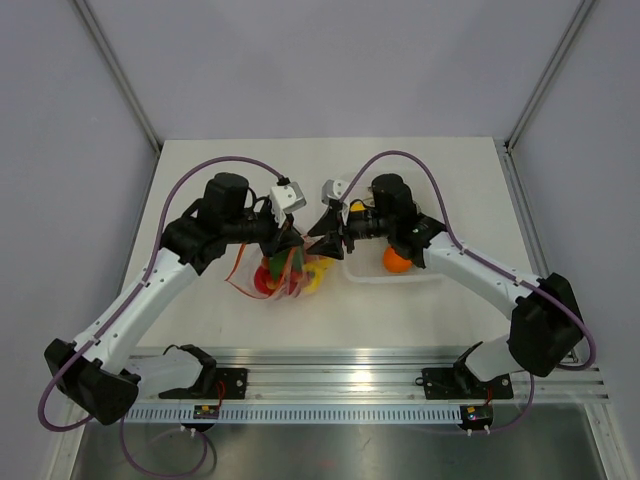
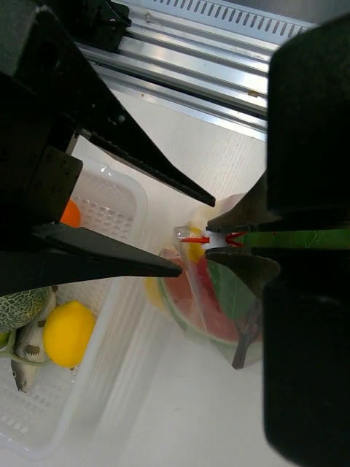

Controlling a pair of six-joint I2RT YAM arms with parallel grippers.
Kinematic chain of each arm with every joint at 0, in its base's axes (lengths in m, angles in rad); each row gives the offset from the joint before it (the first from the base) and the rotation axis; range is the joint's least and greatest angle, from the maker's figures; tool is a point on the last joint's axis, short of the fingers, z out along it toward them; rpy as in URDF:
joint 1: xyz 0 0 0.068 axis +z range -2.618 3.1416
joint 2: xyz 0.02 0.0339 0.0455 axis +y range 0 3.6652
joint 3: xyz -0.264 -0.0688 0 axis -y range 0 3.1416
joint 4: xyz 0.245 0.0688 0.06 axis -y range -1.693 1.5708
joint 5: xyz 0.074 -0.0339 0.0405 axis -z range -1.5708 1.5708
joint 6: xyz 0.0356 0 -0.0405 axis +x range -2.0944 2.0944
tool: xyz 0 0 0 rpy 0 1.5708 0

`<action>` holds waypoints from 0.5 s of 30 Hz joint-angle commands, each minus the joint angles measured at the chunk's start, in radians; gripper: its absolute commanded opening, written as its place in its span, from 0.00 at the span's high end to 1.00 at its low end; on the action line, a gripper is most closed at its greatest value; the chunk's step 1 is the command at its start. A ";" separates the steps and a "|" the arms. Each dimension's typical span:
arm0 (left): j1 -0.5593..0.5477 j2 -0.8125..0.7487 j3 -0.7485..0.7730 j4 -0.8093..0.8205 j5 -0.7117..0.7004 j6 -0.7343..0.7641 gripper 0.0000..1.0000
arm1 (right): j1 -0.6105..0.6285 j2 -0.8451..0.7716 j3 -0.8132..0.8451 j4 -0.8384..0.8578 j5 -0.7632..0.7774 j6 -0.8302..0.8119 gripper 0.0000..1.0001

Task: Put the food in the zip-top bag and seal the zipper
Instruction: Zip the zipper food storage bag at the center of the board.

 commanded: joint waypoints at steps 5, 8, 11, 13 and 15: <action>0.003 -0.025 0.010 0.065 0.039 0.003 1.00 | 0.034 0.037 0.054 0.068 -0.035 0.050 0.75; 0.003 -0.025 0.002 0.067 0.037 0.003 1.00 | 0.035 0.037 0.042 0.126 0.005 0.094 1.00; 0.001 -0.024 -0.007 0.062 0.039 0.006 1.00 | 0.035 0.017 0.007 0.207 0.109 0.158 1.00; 0.003 -0.024 -0.021 0.062 0.034 0.008 1.00 | 0.035 -0.009 -0.036 0.253 0.157 0.198 1.00; 0.003 -0.027 -0.028 0.061 0.032 0.014 1.00 | 0.035 -0.032 -0.064 0.316 0.223 0.220 1.00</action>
